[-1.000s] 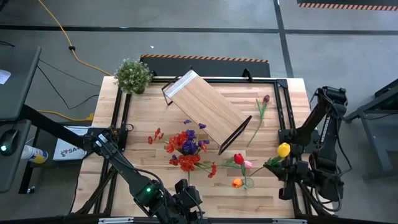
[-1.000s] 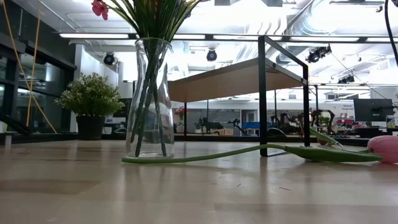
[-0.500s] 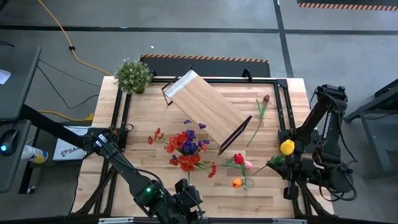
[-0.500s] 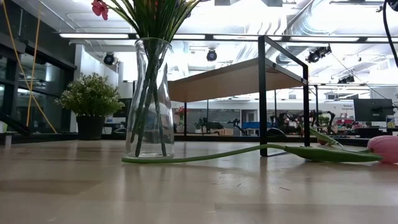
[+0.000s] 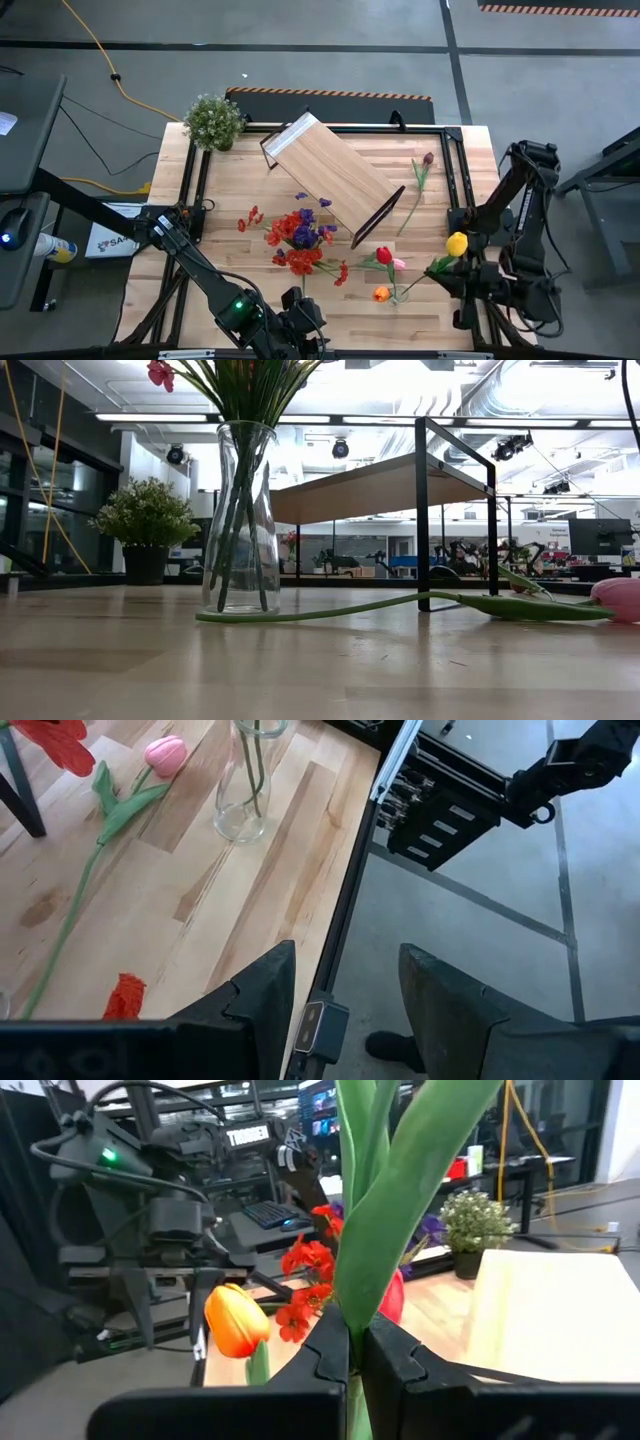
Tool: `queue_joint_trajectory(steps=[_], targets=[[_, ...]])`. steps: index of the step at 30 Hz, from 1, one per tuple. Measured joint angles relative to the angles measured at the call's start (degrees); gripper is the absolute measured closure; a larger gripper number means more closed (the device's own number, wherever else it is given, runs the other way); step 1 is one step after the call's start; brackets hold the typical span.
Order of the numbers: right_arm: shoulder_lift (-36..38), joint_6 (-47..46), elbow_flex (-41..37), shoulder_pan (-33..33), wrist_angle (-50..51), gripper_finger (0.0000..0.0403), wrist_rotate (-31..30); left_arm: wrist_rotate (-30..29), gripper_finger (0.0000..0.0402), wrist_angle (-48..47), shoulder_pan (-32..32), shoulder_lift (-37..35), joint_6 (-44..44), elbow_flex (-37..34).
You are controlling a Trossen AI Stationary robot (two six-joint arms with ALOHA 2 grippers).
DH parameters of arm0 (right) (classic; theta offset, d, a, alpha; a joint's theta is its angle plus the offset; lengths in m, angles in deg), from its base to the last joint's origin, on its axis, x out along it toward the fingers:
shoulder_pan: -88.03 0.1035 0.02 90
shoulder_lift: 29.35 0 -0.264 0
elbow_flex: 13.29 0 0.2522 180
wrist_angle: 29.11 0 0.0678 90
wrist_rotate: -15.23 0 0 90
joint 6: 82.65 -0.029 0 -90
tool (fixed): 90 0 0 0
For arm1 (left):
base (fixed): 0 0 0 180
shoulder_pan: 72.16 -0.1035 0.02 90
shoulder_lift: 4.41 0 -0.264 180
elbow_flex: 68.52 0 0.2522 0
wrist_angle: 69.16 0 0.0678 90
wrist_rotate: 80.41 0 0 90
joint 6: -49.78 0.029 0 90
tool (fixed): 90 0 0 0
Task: Pick and place flowers into a vace then onto a shelf
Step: Put the yellow tulip into the right transparent vase
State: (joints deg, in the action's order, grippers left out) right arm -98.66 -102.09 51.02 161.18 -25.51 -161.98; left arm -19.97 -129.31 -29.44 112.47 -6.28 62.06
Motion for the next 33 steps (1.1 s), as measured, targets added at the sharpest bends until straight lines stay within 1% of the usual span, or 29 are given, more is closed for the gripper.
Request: queue_joint_trajectory(steps=[9, 23, 33], targets=[[-4.8, -1.5, 0.0, -0.1, 0.4, 0.0402, -2.5, -0.1, 0.019, 0.0, 0.0, 0.0, 0.0, 0.0], [-11.4, -6.6, 0.0, -0.1, 0.4, 0.0402, -2.8, 0.2, 0.019, 0.0, 0.0, 0.0, 0.0, 0.0], [-12.5, -10.3, 0.0, -0.1, 0.9, 0.0397, -1.8, 0.6, 0.019, 0.0, 0.0, 0.0, 0.0, 0.0]])
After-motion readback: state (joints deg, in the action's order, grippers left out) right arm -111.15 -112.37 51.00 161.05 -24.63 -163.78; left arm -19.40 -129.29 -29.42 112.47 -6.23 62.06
